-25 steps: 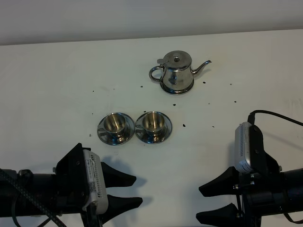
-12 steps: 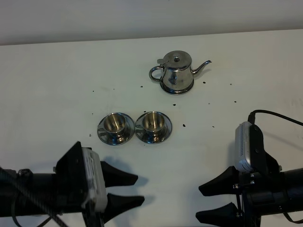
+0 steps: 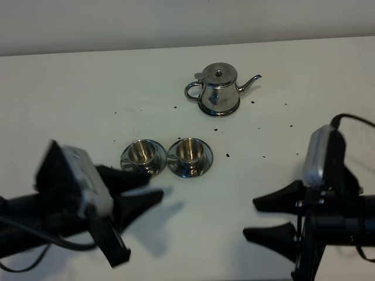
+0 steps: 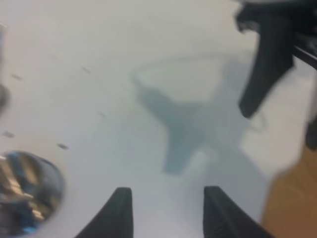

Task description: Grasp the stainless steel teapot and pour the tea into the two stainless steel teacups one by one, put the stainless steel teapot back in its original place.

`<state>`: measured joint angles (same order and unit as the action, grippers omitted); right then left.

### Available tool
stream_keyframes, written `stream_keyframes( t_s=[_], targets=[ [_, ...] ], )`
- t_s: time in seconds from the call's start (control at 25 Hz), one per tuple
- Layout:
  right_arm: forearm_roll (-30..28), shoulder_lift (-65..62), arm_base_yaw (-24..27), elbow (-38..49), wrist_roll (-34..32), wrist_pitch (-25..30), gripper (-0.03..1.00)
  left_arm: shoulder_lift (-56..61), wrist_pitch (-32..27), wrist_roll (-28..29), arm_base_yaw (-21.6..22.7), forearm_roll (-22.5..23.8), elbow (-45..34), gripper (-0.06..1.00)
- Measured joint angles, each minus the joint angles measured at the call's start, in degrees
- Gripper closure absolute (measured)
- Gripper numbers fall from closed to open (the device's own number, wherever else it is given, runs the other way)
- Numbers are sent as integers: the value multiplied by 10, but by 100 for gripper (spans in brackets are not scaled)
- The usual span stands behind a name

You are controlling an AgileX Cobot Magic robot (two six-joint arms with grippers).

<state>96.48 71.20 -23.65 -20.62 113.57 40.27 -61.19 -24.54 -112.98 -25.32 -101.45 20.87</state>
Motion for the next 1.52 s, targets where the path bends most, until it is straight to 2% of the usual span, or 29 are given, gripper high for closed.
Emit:
stream_keyframes(
  t_s=[0.16,0.32,0.52,0.76,0.92,1.04,1.12,1.2,1.24,1.44,1.52],
  targets=[
    [-14,-39,0,-16,-61,-37,49,63,43,53,0,0,23,57],
    [-59,-69,0,-37,-137,-58,49,110,93,128,0,-1,52,58],
    [-171,-99,0,-77,-278,-64,49,134,118,179,0,4,85,58],
    [-301,-122,0,-124,-439,-57,49,134,121,236,0,39,112,58],
    [-362,-133,0,-146,-519,-32,49,134,114,298,0,99,142,58],
    [-406,-137,0,-167,-569,-9,49,134,92,393,0,187,182,58],
    [-433,-140,0,-180,-603,0,49,132,60,481,0,279,220,58],
    [-455,-142,0,-189,-628,3,49,122,4,604,0,393,264,58],
    [-465,-143,0,-191,-637,3,49,116,-25,660,0,464,291,58],
    [-485,-144,0,-191,-659,5,49,76,-238,993,0,811,396,58],
    [-486,-144,0,-191,-660,4,49,70,-322,1085,0,914,405,58]
  ],
)
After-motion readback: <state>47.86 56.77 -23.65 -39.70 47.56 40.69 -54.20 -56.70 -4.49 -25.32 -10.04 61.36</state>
